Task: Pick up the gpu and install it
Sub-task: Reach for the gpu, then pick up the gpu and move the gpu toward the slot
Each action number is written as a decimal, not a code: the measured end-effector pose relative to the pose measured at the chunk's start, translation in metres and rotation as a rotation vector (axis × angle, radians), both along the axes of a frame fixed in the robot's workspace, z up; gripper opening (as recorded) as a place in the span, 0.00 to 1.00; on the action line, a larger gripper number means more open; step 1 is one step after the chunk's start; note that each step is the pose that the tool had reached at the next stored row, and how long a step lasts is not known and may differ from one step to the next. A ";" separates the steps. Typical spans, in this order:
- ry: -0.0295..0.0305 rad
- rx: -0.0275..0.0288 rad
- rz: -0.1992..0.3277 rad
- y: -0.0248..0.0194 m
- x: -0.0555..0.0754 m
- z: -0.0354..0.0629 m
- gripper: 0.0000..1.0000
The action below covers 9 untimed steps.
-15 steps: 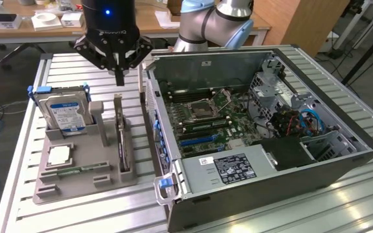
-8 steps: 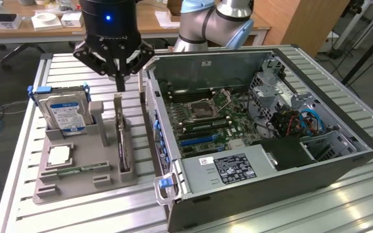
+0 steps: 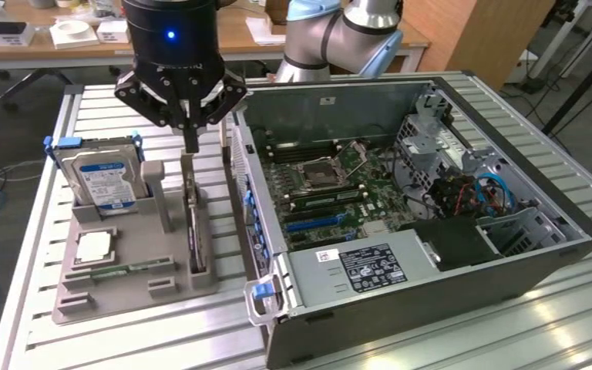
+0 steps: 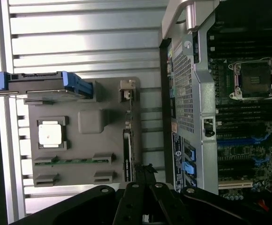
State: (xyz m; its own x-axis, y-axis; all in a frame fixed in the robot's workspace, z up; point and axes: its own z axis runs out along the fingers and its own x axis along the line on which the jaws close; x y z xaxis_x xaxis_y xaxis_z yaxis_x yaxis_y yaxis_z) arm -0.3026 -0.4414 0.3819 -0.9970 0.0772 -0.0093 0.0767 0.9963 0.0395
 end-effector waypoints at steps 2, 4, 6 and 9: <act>0.0000 0.0000 0.000 0.0000 0.000 0.0000 0.10; 0.0001 -0.0002 0.000 0.0000 -0.002 0.0000 0.10; 0.0001 0.0000 0.000 0.0000 -0.003 -0.0001 0.10; 0.0000 -0.0001 0.000 0.0000 -0.003 -0.0001 0.10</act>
State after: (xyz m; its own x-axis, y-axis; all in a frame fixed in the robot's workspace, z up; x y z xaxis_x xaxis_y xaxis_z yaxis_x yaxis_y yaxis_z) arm -0.3057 -0.4414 0.3818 -0.9970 0.0771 -0.0092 0.0767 0.9963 0.0395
